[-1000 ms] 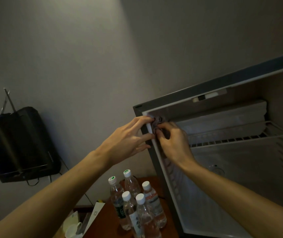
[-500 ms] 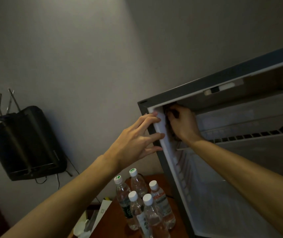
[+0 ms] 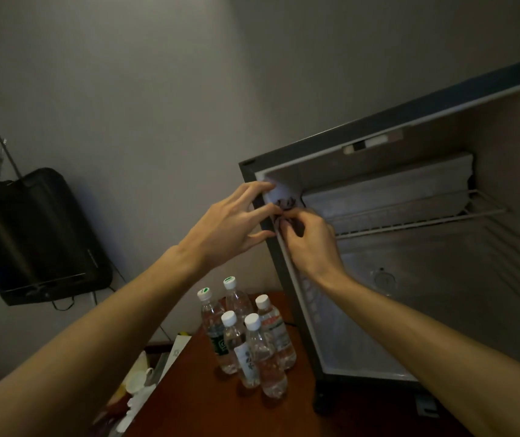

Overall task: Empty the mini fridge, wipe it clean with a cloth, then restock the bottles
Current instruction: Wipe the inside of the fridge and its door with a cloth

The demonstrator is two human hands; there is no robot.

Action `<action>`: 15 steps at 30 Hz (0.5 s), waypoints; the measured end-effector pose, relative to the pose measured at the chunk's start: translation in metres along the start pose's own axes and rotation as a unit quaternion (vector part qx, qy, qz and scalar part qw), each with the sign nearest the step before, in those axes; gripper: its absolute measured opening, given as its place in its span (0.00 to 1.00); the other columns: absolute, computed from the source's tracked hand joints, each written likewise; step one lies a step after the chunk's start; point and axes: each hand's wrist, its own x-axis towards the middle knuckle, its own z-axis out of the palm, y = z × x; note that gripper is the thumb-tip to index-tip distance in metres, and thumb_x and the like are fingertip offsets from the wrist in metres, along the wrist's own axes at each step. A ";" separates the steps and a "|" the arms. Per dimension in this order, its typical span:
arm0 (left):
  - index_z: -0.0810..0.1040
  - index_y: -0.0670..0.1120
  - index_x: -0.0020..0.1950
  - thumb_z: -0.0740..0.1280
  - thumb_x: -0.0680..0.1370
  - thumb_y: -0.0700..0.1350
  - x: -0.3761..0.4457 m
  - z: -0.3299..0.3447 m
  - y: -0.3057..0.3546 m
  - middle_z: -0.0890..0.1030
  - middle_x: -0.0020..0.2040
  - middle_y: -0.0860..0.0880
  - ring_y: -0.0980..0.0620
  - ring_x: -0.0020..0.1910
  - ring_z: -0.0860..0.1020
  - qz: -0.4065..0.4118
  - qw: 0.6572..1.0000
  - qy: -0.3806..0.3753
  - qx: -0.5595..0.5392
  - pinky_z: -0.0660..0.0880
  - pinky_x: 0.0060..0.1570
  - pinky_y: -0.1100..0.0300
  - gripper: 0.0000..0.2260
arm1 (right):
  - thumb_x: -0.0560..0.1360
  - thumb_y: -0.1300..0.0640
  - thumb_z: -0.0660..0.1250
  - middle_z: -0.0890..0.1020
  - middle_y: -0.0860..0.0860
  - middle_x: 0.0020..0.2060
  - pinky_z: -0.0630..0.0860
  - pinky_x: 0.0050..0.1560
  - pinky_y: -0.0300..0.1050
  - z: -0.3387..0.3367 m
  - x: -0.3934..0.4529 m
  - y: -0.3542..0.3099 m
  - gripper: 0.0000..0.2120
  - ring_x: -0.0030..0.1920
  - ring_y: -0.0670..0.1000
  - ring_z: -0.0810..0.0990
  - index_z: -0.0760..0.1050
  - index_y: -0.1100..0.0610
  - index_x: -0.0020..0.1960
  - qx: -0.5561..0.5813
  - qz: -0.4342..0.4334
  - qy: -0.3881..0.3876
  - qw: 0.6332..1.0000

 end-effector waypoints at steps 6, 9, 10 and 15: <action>0.79 0.50 0.67 0.69 0.79 0.56 0.000 0.016 -0.013 0.71 0.73 0.41 0.43 0.76 0.64 0.039 0.998 0.005 0.055 0.72 0.67 0.49 0.19 | 0.81 0.55 0.62 0.79 0.47 0.53 0.75 0.45 0.38 0.000 0.030 0.013 0.08 0.49 0.45 0.78 0.77 0.50 0.58 -0.032 0.079 -0.001 0.996; 0.81 0.50 0.66 0.68 0.79 0.58 -0.001 0.023 -0.016 0.72 0.72 0.42 0.43 0.76 0.64 0.042 0.998 0.028 0.040 0.72 0.67 0.51 0.19 | 0.82 0.57 0.61 0.79 0.50 0.53 0.71 0.47 0.39 0.001 0.054 0.026 0.08 0.49 0.48 0.77 0.78 0.54 0.58 -0.095 0.089 0.017 0.991; 0.81 0.50 0.65 0.68 0.80 0.59 -0.001 0.025 -0.015 0.72 0.72 0.42 0.43 0.77 0.64 0.039 0.998 0.036 0.033 0.71 0.67 0.52 0.19 | 0.81 0.59 0.61 0.81 0.53 0.52 0.70 0.47 0.39 0.002 0.061 0.031 0.08 0.49 0.50 0.78 0.78 0.56 0.57 -0.115 0.079 0.023 0.990; 0.82 0.50 0.61 0.65 0.80 0.64 -0.002 0.035 -0.009 0.72 0.72 0.43 0.44 0.78 0.62 0.011 0.998 0.062 0.006 0.71 0.68 0.52 0.20 | 0.80 0.60 0.61 0.82 0.60 0.53 0.75 0.51 0.45 0.005 0.082 0.054 0.10 0.54 0.61 0.80 0.79 0.59 0.57 -0.178 0.090 0.032 0.979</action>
